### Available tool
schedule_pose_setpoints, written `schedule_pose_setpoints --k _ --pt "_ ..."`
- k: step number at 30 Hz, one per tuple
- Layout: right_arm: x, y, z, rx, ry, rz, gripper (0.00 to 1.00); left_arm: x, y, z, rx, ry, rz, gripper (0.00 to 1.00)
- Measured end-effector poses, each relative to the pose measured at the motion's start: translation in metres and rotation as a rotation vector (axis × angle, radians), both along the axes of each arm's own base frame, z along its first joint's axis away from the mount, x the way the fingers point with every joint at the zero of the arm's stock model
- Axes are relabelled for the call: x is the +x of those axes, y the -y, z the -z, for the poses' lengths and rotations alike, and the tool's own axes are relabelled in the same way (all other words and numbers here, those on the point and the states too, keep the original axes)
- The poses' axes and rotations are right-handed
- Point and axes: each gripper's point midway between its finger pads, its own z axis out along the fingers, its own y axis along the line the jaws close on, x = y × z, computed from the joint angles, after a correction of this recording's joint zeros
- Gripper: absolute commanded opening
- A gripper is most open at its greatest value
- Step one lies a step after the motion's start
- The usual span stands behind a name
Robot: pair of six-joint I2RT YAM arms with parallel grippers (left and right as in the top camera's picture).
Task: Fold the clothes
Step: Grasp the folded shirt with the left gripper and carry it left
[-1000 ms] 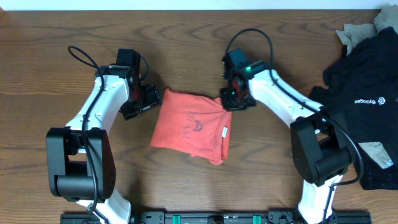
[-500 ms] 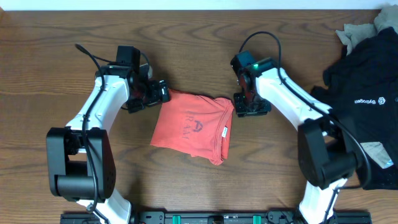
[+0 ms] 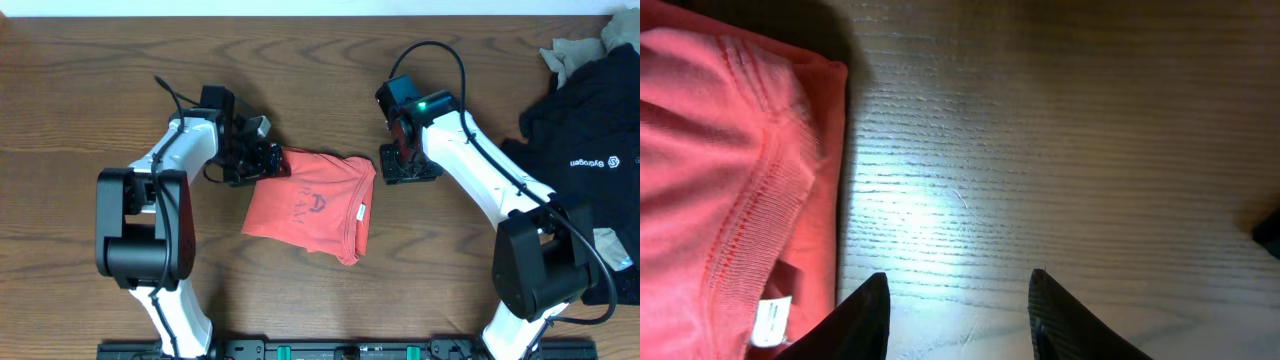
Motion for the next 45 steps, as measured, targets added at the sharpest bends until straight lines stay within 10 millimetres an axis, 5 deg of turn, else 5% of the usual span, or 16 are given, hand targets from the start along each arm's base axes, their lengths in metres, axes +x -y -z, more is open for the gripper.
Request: schedule_pose_setpoints --k 5,9,13,18,23,29,33,38,45 --pt "-0.003 0.002 0.000 -0.008 -0.013 0.000 0.44 0.005 -0.004 0.004 0.006 0.023 0.013 0.06" --pt "-0.005 0.003 0.000 -0.014 -0.020 0.000 0.43 0.021 -0.039 0.005 0.103 0.019 -0.110 0.06" --pt "-0.007 0.005 0.000 -0.023 -0.028 0.001 0.43 0.056 -0.109 -0.009 0.209 0.057 -0.338 0.06" --pt "-0.008 0.008 0.000 -0.038 -0.029 0.001 0.43 0.077 -0.224 -0.036 0.274 0.095 -0.695 0.06" --pt "-0.008 0.009 0.000 -0.041 -0.028 0.001 0.43 0.052 -0.340 -0.052 0.303 0.096 -1.034 0.09" --pt "-0.008 0.009 0.000 -0.043 -0.028 0.001 0.43 -0.007 -0.422 -0.051 0.311 0.031 -1.316 0.17" --pt "-0.009 0.010 0.000 -0.047 -0.033 0.001 0.44 -0.035 -0.443 -0.049 0.306 -0.019 -1.408 0.57" --pt "-0.009 0.010 0.000 -0.047 -0.033 0.001 0.44 -0.051 -0.452 -0.048 0.295 -0.052 -1.465 0.84" --pt "-0.008 0.009 0.000 -0.045 -0.028 0.001 0.45 -0.042 -0.448 -0.075 0.305 0.023 -1.453 0.81"
